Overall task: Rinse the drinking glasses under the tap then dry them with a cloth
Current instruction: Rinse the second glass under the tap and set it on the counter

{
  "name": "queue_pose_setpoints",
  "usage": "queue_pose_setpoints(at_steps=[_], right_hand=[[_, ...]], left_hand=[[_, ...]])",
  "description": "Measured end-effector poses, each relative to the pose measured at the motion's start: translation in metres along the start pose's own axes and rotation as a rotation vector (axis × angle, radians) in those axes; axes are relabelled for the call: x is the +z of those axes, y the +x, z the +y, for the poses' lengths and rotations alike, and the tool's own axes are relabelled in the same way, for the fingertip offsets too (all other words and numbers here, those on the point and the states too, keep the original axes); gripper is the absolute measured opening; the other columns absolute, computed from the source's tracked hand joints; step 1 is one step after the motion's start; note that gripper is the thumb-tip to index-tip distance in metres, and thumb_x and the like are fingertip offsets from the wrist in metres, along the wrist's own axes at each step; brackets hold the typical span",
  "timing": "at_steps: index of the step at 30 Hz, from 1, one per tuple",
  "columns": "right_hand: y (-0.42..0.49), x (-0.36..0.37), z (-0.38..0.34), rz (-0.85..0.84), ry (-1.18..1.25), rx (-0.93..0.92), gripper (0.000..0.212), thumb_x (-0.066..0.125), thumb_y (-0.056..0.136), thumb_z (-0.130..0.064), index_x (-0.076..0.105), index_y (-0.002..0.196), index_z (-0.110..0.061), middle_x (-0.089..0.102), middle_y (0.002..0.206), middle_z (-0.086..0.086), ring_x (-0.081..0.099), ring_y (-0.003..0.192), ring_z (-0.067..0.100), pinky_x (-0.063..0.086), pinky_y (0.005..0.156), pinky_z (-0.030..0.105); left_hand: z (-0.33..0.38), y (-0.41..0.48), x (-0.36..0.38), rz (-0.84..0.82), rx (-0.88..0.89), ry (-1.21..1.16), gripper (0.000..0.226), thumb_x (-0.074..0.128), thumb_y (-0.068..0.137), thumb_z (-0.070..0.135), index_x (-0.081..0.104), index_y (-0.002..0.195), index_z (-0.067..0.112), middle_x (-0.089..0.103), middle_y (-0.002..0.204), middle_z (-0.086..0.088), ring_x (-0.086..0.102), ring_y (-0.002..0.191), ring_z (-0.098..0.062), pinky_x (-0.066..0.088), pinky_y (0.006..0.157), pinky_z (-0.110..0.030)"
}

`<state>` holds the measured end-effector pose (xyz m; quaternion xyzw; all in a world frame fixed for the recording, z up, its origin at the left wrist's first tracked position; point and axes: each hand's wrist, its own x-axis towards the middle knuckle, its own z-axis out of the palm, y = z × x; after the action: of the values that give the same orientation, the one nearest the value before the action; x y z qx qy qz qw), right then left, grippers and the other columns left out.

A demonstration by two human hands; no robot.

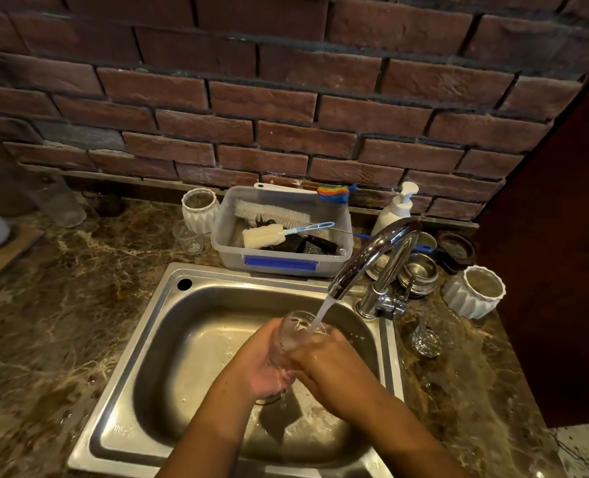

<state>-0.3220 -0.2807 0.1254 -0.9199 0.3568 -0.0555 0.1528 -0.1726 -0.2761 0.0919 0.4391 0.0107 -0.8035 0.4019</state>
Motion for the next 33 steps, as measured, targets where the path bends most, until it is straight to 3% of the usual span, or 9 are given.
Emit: queue_pose_setpoints(at_steps=[7,13,16,19,22,25,27,31,33], right_hand=[[0.002,0.019,-0.012,0.259,0.905,0.500,0.031,0.054,0.089,-0.042,0.076,0.087,-0.020,0.075,0.082,0.002,0.070,0.080,0.018,0.056,0.081,0.049],[0.011,0.012,-0.011,0.294,1.991,0.987,0.030,0.052,0.100,-0.027,0.070,0.114,-0.007,0.075,0.108,0.021,0.074,0.096,0.033,0.057,0.085,0.049],[0.014,0.010,-0.008,0.266,1.737,0.929,0.027,0.055,0.100,-0.029,0.071,0.108,-0.009,0.076,0.104,0.018,0.074,0.095,0.030,0.058,0.088,0.048],[0.014,0.002,-0.009,0.302,1.182,0.708,0.026,0.055,0.100,-0.025,0.072,0.091,-0.007,0.075,0.081,0.011,0.072,0.077,0.021,0.059,0.076,0.035],[0.008,-0.002,-0.009,0.181,0.741,0.432,0.023,0.056,0.098,-0.026,0.073,0.085,-0.017,0.075,0.079,0.002,0.070,0.076,0.010,0.056,0.089,0.036],[0.000,0.003,-0.009,0.067,0.332,0.253,0.022,0.051,0.100,-0.035,0.072,0.096,-0.028,0.076,0.094,-0.007,0.066,0.097,0.004,0.007,0.122,0.031],[-0.002,0.010,-0.007,0.110,0.339,0.287,0.023,0.051,0.099,-0.040,0.072,0.100,-0.030,0.076,0.097,-0.008,0.065,0.105,0.004,0.001,0.124,0.032],[0.003,0.015,-0.015,0.299,0.710,0.474,0.028,0.053,0.095,-0.040,0.074,0.084,-0.024,0.075,0.078,-0.005,0.069,0.079,0.005,0.051,0.096,0.035],[0.009,0.011,-0.019,0.437,1.015,0.679,0.029,0.055,0.096,-0.036,0.074,0.085,-0.017,0.076,0.079,0.002,0.073,0.079,0.013,0.058,0.085,0.047]], left_hand=[[-0.006,0.007,0.026,0.429,0.477,0.425,0.025,0.049,0.100,0.023,0.063,0.086,0.009,0.063,0.076,-0.010,0.054,0.066,-0.018,0.042,0.057,-0.030],[-0.016,0.000,0.011,0.454,1.119,1.236,0.009,0.055,0.098,0.020,0.061,0.094,0.025,0.058,0.094,0.012,0.057,0.084,-0.002,0.043,0.068,-0.009],[-0.010,0.000,0.010,0.409,1.005,1.086,0.013,0.055,0.100,0.018,0.063,0.091,0.023,0.064,0.091,0.006,0.061,0.083,-0.006,0.046,0.068,-0.010],[-0.012,0.001,0.024,0.407,0.653,0.682,0.019,0.052,0.100,0.021,0.067,0.088,0.017,0.068,0.086,-0.013,0.066,0.077,-0.022,0.050,0.061,-0.028],[-0.008,-0.010,0.025,0.290,0.250,0.226,0.025,0.058,0.097,0.028,0.070,0.094,0.007,0.065,0.071,-0.011,0.060,0.058,-0.018,0.048,0.051,-0.026],[-0.002,-0.016,0.015,0.110,0.036,0.002,0.022,0.069,0.087,0.027,0.069,0.094,0.006,0.064,0.072,-0.009,0.060,0.052,-0.017,0.050,0.044,-0.026],[-0.001,-0.014,0.016,0.147,0.043,0.064,0.029,0.070,0.085,0.029,0.070,0.101,0.006,0.067,0.075,-0.010,0.062,0.058,-0.019,0.053,0.053,-0.029],[-0.007,-0.003,0.028,0.336,0.320,0.296,0.029,0.053,0.100,0.029,0.068,0.104,0.005,0.073,0.087,-0.015,0.068,0.080,-0.026,0.054,0.067,-0.037],[-0.013,-0.001,0.033,0.394,0.576,0.561,0.021,0.049,0.101,0.025,0.066,0.098,0.012,0.072,0.096,-0.012,0.070,0.089,-0.027,0.057,0.074,-0.040]])
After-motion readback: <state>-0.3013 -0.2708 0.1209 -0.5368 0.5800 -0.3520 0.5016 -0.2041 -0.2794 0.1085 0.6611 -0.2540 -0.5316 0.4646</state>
